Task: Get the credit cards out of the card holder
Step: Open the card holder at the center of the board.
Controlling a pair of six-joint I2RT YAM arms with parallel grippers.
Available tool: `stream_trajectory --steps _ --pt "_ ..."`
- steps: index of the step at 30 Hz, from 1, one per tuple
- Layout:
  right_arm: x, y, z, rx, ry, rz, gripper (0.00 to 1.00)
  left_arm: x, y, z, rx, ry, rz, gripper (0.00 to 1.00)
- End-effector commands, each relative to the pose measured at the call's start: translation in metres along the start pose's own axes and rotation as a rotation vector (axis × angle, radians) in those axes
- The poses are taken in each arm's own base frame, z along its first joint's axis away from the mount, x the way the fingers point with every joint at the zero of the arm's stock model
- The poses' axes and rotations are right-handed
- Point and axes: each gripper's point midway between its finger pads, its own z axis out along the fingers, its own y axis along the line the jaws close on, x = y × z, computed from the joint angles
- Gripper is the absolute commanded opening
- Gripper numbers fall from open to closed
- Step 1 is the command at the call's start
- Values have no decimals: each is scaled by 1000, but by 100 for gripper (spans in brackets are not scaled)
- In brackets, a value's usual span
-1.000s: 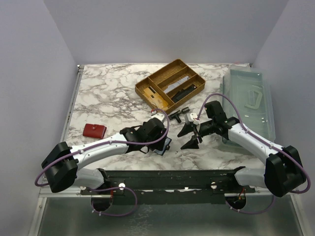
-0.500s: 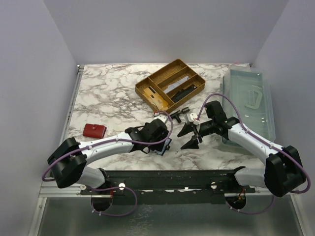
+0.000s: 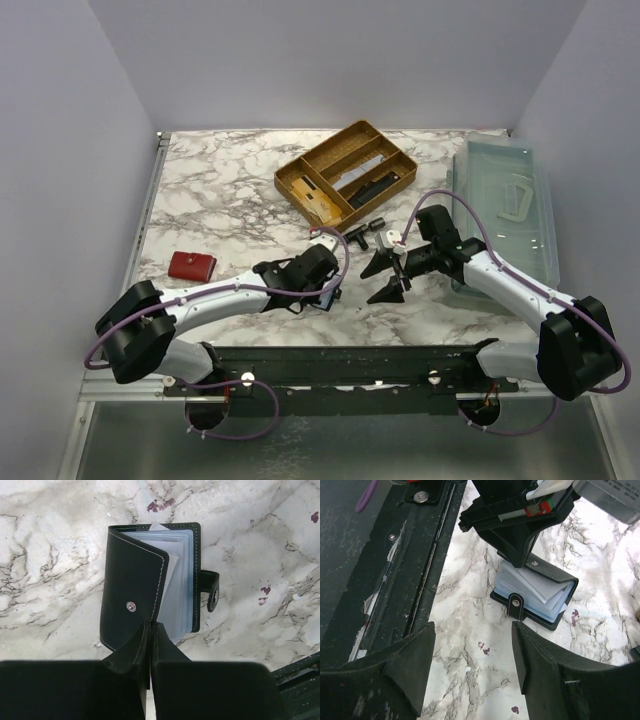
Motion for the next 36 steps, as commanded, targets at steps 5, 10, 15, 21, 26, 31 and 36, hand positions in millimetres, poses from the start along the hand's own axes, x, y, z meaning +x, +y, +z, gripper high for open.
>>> stream_trajectory --steps 5,10,15,21,26,31,36 --pt "-10 4 4 -50 -71 89 68 -4 3 -9 118 -50 -249 0" --pt "-11 -7 11 -32 -84 201 66 -19 3 -23 260 -117 -431 0" --pt "-6 -26 24 45 -64 313 55 -15 22 -26 298 -131 -641 0" --pt "7 -41 50 130 -2 385 25 13 68 -11 109 -74 -770 0" --pt "10 -64 76 208 56 408 14 17 94 -13 -48 -72 -798 4" --pt "33 -84 100 242 174 491 7 14 121 -31 -214 -103 -817 29" --pt "50 -76 111 232 226 511 2 -33 93 -73 31 -248 -655 57"
